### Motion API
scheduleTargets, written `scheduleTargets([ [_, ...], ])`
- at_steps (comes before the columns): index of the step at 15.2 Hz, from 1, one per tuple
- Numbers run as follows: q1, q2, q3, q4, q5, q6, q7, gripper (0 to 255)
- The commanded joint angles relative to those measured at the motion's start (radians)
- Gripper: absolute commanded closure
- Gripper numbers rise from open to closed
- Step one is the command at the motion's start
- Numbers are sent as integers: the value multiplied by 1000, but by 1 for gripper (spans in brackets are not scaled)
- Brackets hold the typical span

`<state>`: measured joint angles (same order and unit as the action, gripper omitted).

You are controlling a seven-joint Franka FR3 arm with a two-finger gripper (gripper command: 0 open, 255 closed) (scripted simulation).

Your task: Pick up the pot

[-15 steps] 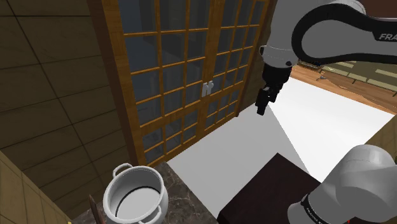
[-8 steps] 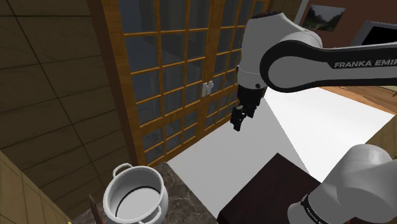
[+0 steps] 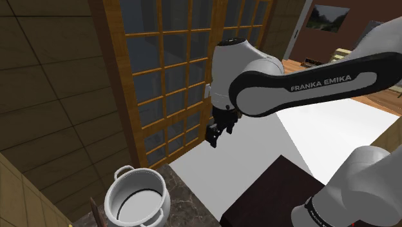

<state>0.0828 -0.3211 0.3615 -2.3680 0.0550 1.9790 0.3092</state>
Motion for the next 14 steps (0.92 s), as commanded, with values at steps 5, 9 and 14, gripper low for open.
scheduleTargets([
  [5, 8, 213, 72, 78, -46, 132, 131, 0],
  [9, 25, 370, 103, 161, -111, 195, 230, 0],
  [14, 76, 570, 108, 295, -209, 244, 351, 0],
])
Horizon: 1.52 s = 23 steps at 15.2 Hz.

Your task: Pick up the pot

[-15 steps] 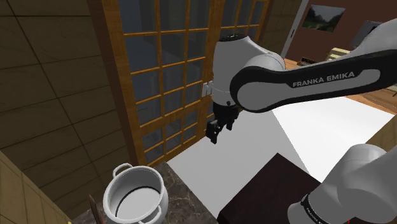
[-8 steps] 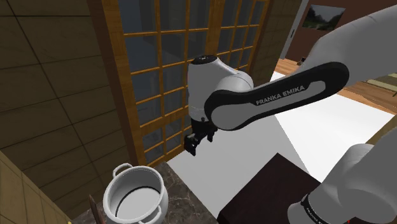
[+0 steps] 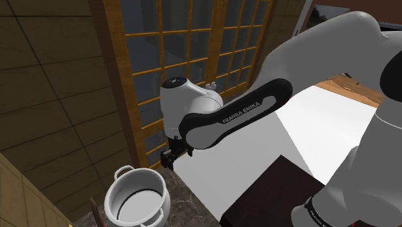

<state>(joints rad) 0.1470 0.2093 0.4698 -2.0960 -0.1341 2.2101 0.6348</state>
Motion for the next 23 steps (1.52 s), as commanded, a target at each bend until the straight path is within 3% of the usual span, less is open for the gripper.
scheduleTargets([
  [1, 25, 79, -4, 54, -39, 19, 46, 0],
  [7, 122, 313, -39, 268, -127, 30, 145, 0],
  [17, 144, 390, -66, 272, -163, 99, 167, 0],
  [18, 144, 389, -65, 271, -163, 99, 168, 255],
  [23, 144, 388, -65, 270, -163, 99, 168, 255],
])
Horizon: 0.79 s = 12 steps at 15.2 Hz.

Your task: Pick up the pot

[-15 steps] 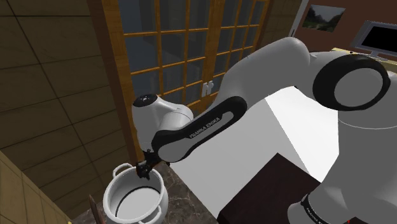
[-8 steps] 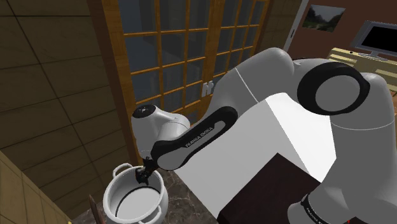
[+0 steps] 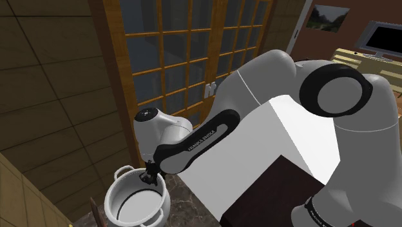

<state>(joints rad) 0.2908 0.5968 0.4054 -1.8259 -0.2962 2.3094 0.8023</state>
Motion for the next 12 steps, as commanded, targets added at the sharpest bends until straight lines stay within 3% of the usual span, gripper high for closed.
scheduleTargets([
  [1, 0, 0, -1, 0, 0, 0, 0, 255],
  [12, -18, -69, 24, 8, 35, -74, -21, 255],
])
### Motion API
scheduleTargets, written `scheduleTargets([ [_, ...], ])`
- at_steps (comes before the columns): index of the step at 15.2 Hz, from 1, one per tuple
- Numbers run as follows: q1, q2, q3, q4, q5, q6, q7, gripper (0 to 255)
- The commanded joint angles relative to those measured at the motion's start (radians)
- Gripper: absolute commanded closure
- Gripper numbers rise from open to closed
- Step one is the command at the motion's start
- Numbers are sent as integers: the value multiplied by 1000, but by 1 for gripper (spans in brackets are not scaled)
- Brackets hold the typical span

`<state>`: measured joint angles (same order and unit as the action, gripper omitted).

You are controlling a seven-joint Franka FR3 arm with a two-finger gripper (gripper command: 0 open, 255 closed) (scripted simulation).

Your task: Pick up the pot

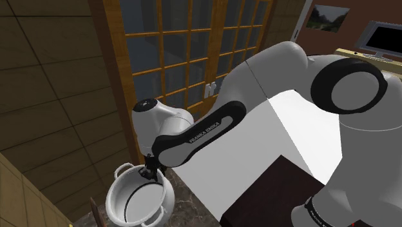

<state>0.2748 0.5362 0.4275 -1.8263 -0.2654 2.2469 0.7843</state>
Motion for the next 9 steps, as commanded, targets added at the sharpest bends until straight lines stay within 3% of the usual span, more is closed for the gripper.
scheduleTargets([
  [1, -4, -17, 5, 10, 8, -21, -6, 255],
  [9, -15, -66, 21, 26, 34, -82, -21, 255],
])
